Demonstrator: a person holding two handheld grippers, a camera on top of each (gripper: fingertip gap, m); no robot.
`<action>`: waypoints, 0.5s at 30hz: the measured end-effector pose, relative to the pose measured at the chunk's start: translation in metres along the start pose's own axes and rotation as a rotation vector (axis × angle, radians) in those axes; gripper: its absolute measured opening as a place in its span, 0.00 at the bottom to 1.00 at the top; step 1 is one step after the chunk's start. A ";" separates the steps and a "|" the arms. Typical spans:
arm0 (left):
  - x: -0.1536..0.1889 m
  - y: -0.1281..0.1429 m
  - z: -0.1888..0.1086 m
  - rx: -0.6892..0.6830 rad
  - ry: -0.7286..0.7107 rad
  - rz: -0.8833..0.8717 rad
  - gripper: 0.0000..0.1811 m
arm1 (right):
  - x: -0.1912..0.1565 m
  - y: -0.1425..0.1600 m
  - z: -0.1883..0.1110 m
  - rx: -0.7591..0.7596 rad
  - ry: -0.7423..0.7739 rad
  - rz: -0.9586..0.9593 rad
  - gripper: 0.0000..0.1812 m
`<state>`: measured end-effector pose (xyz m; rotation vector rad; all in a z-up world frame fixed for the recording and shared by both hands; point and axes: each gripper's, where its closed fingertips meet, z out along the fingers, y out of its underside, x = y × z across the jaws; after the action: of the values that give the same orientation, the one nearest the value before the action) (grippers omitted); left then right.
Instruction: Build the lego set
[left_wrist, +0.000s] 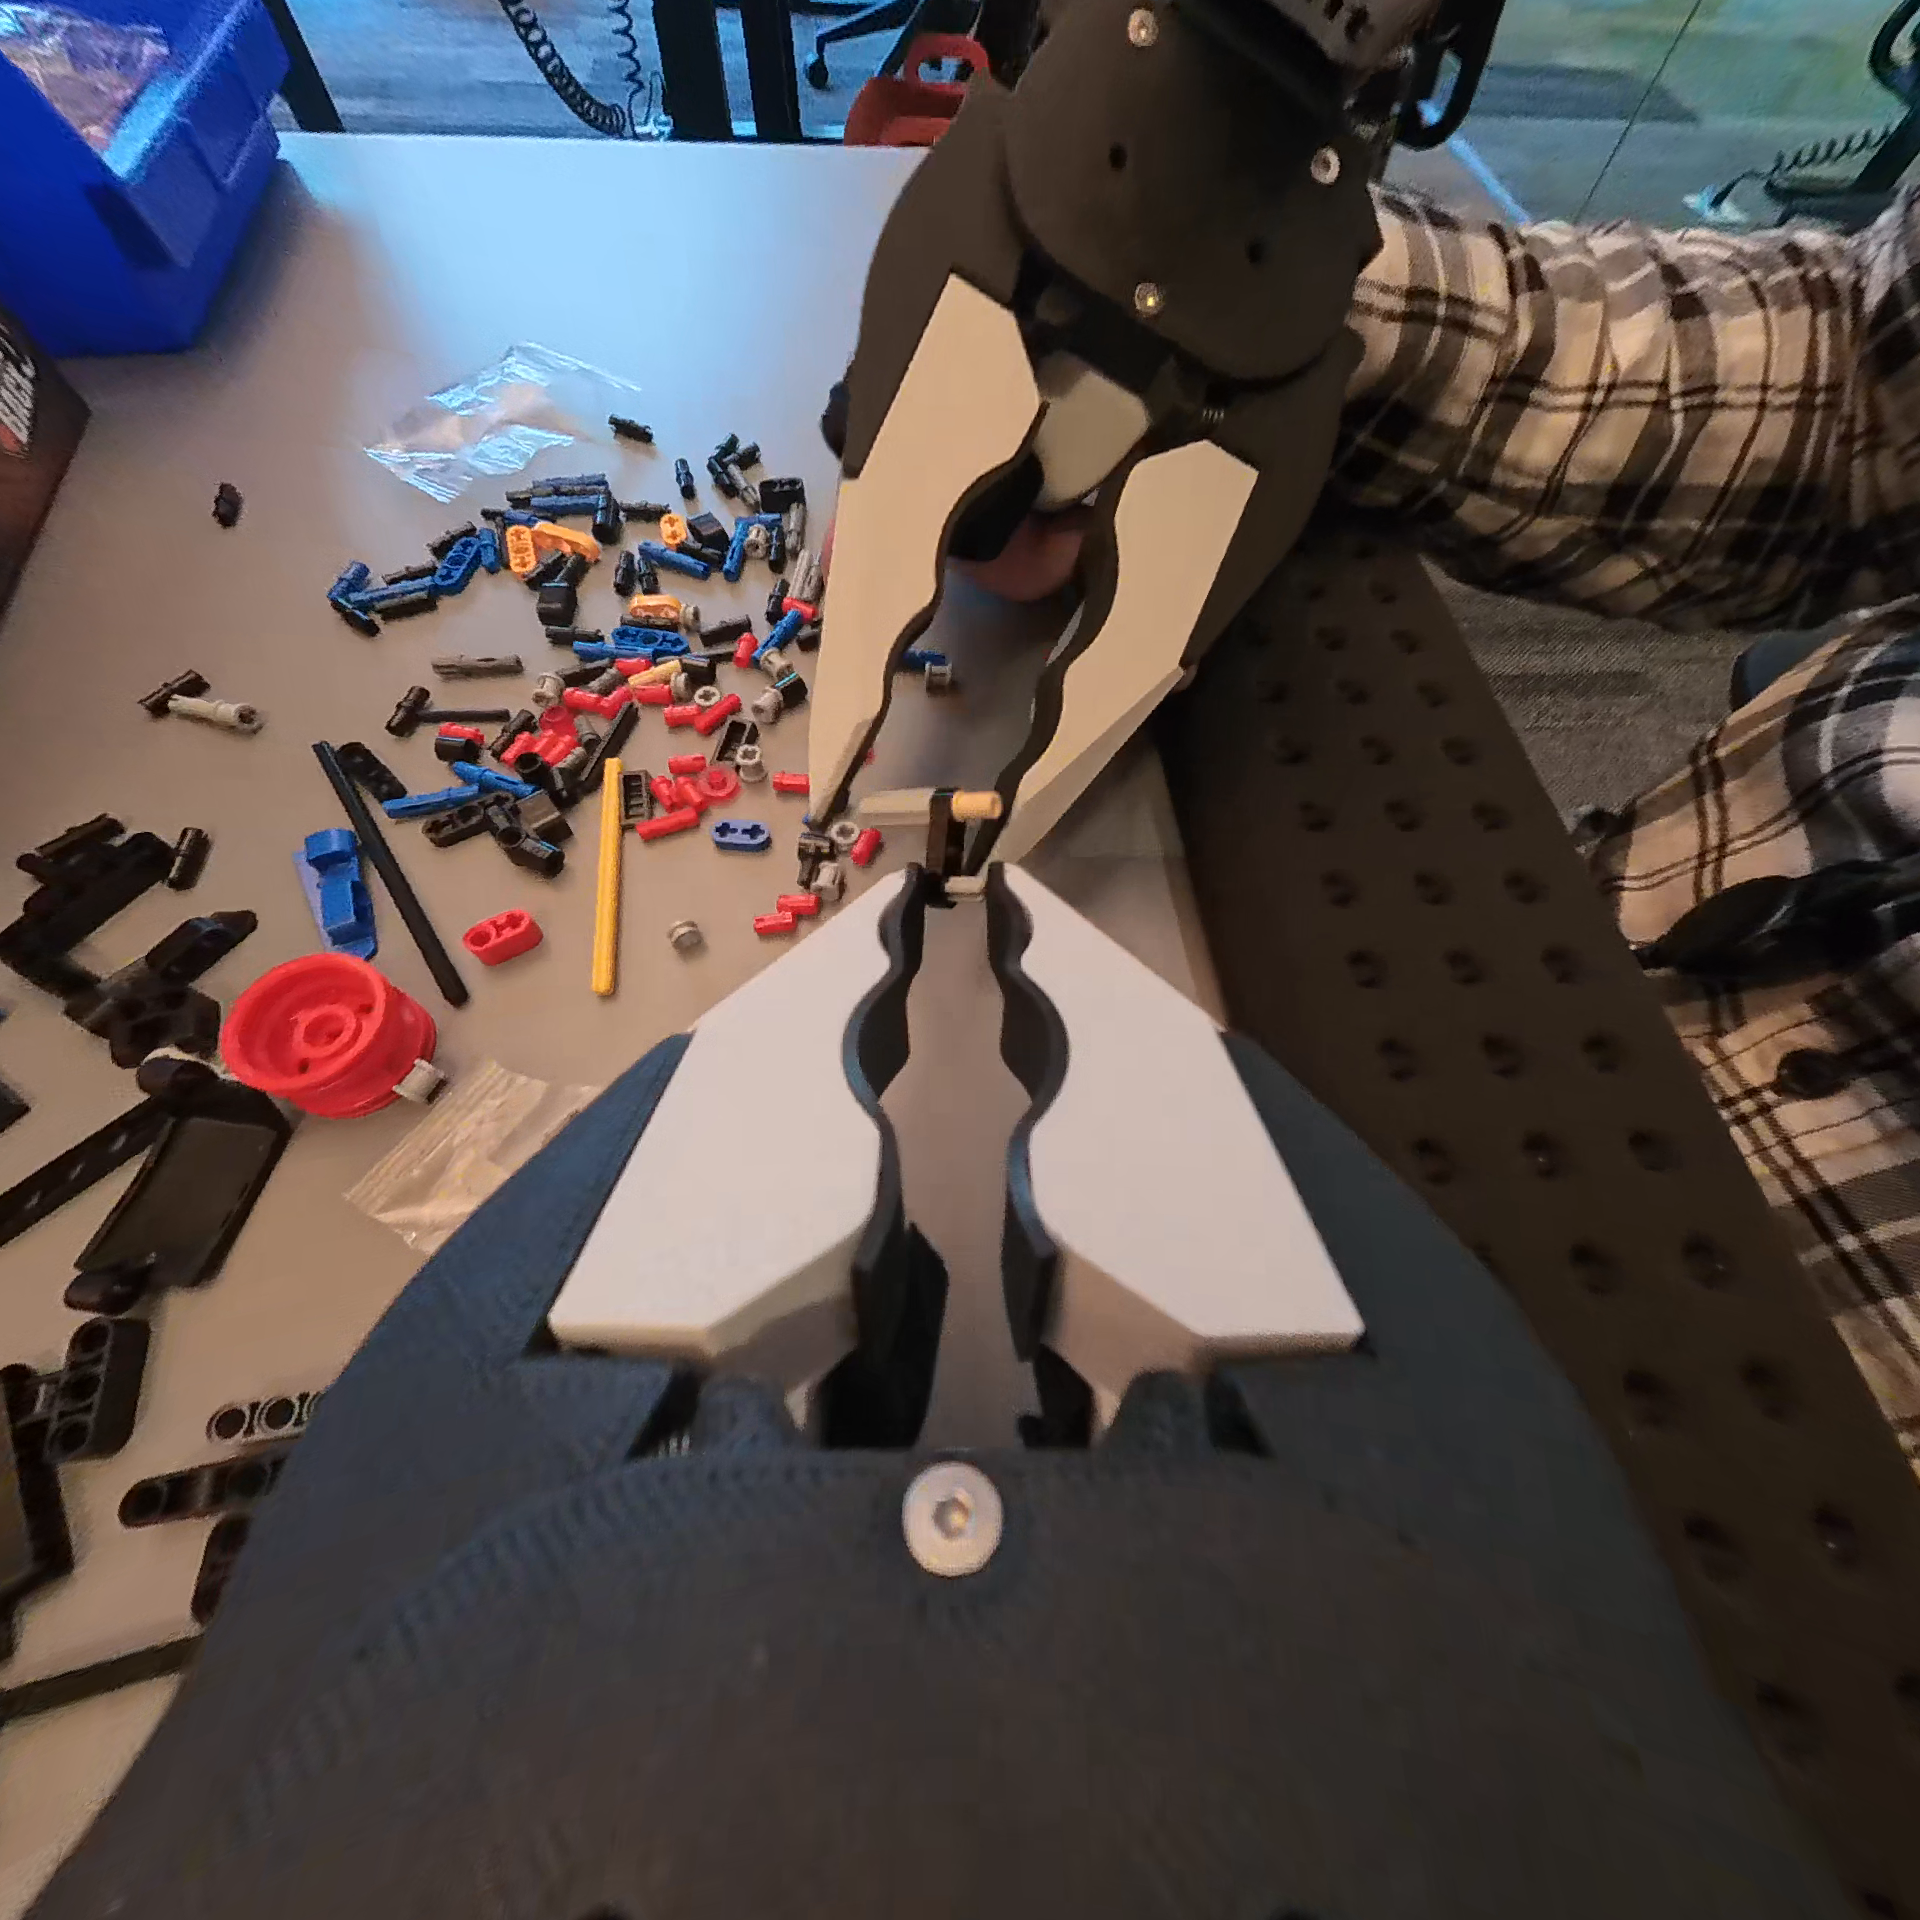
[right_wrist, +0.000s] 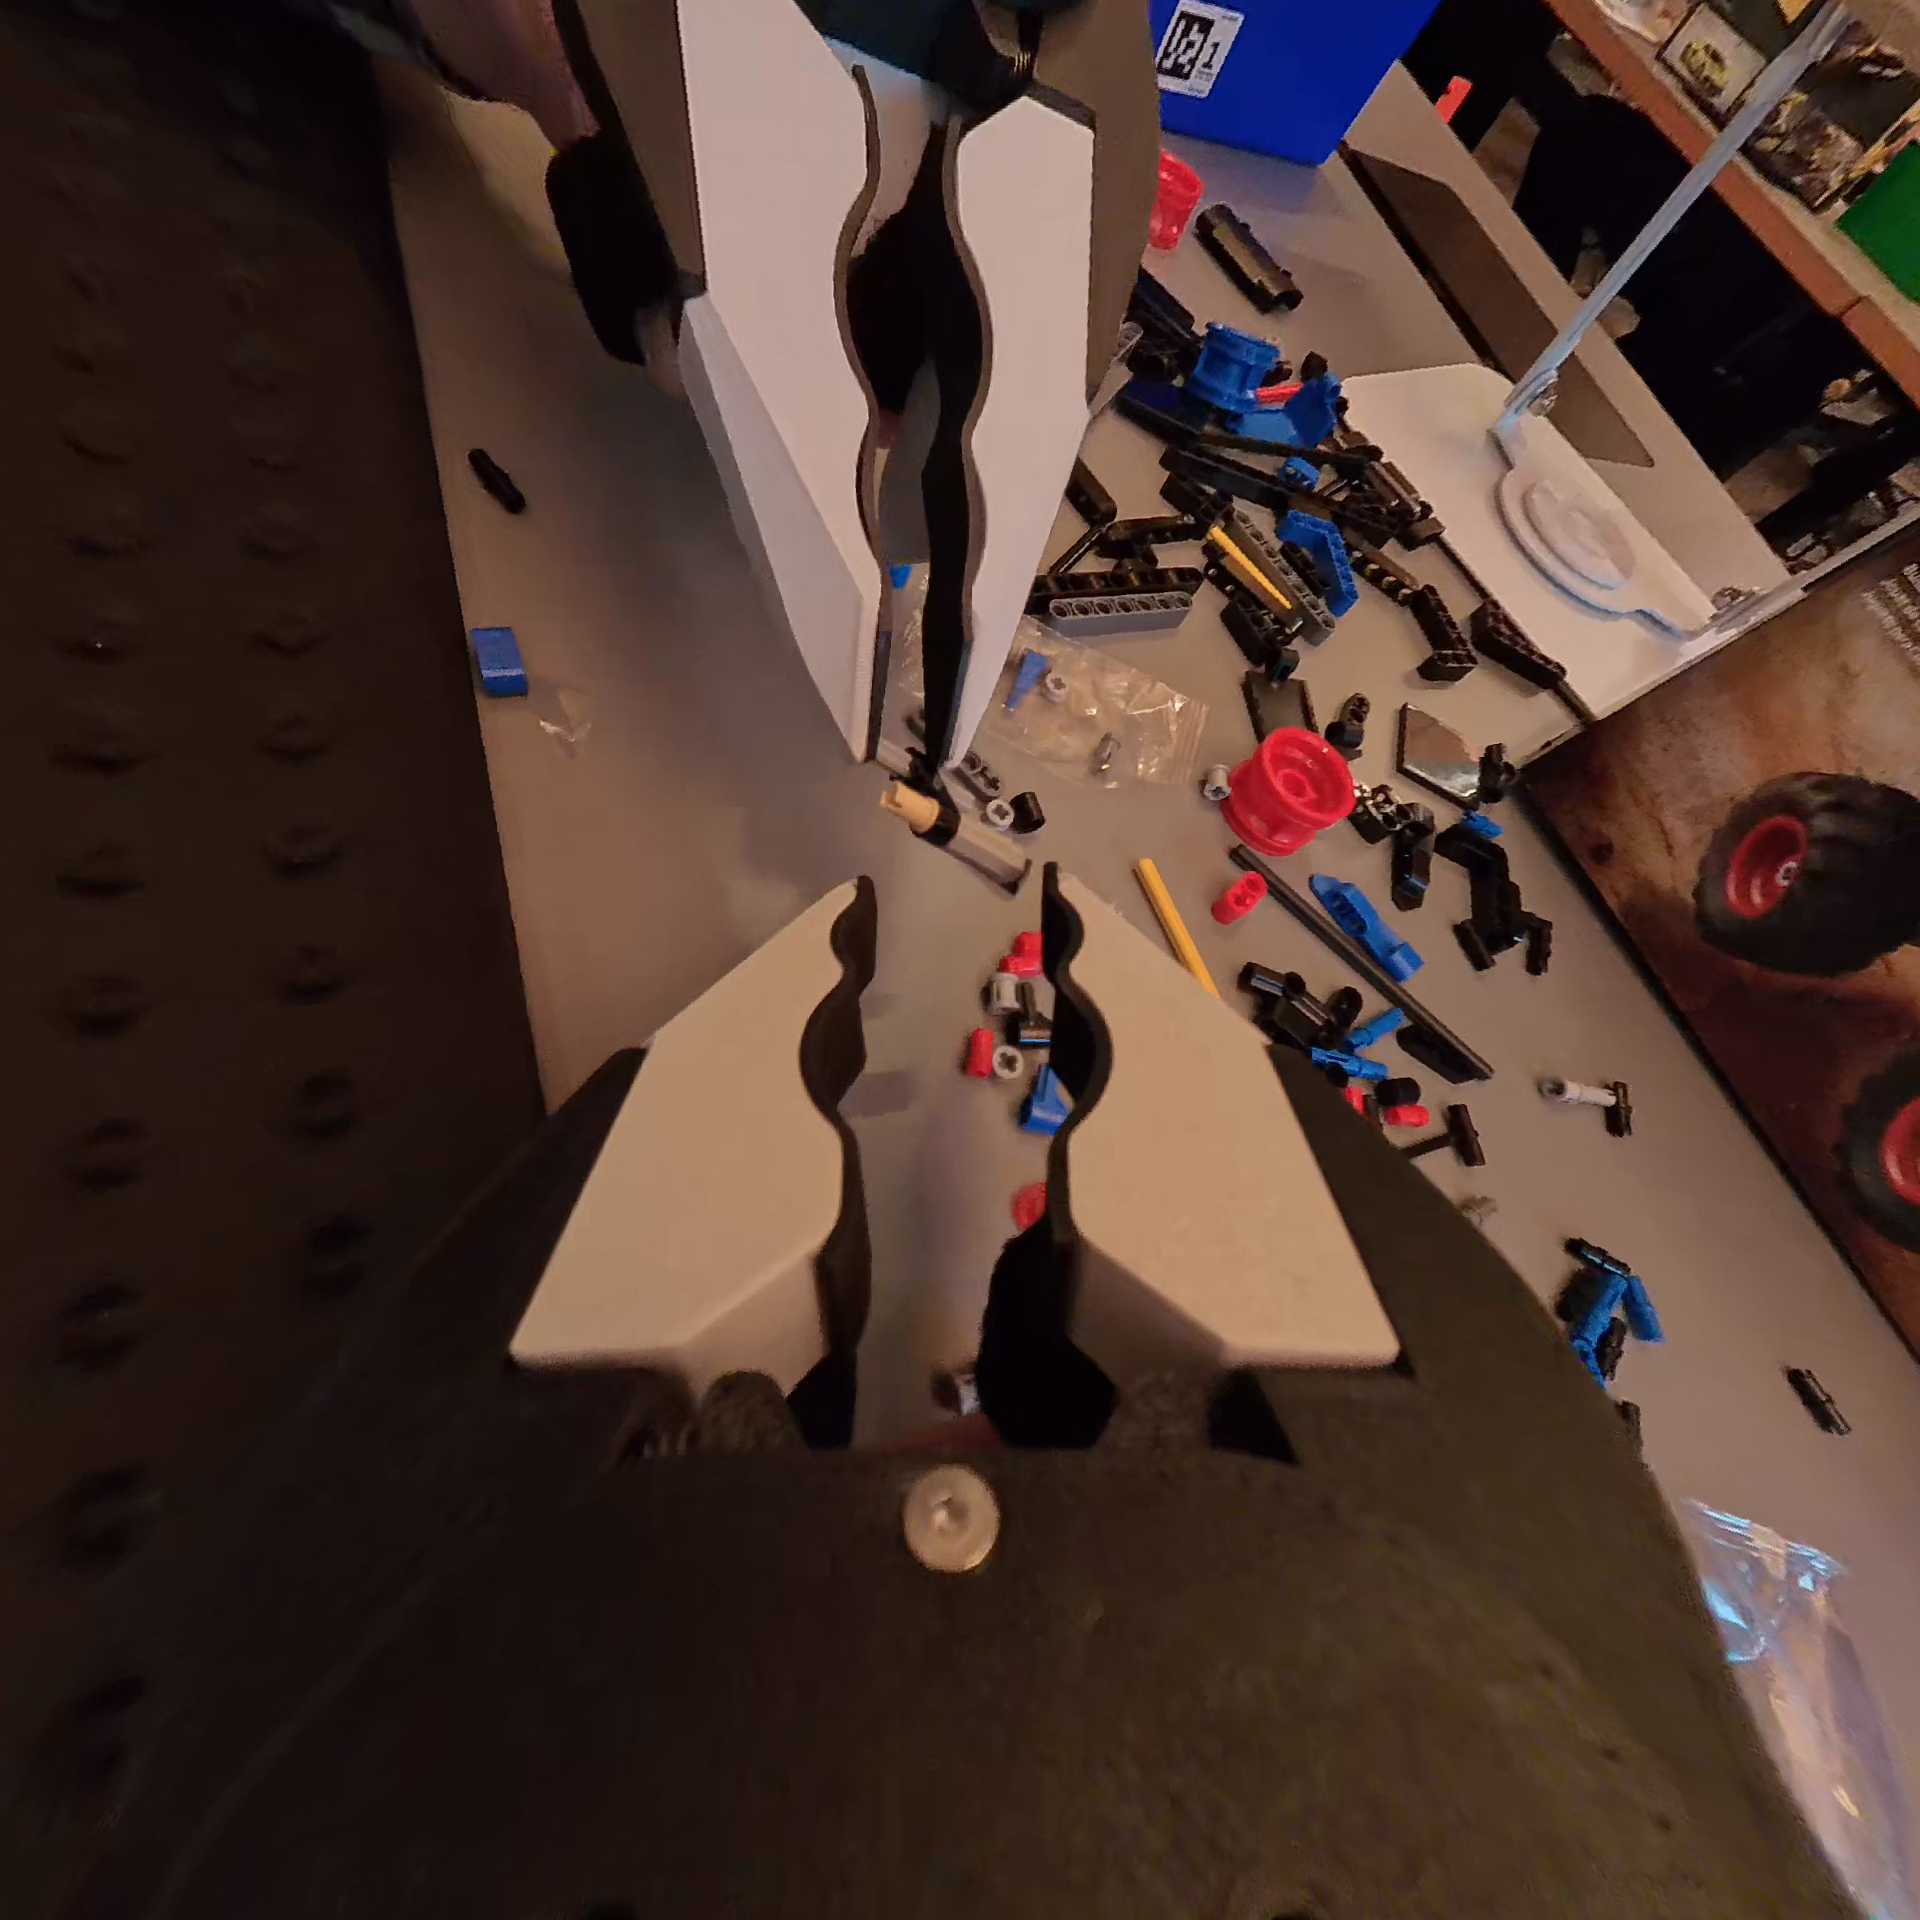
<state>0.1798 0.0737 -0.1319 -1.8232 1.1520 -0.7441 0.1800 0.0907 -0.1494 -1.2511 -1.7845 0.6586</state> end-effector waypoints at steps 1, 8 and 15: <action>0.000 -0.001 0.000 0.009 0.006 -0.009 0.06 | 0.000 -0.001 0.000 0.001 0.001 -0.003 0.17; 0.005 -0.002 -0.001 0.037 0.069 -0.041 0.06 | 0.005 -0.009 -0.004 0.039 0.041 -0.043 0.05; 0.007 -0.001 0.000 0.028 0.075 -0.011 0.06 | 0.006 -0.016 -0.008 0.061 0.052 -0.070 0.03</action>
<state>0.1828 0.0679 -0.1301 -1.7936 1.1747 -0.8373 0.1780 0.0896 -0.1308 -1.1503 -1.7444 0.6303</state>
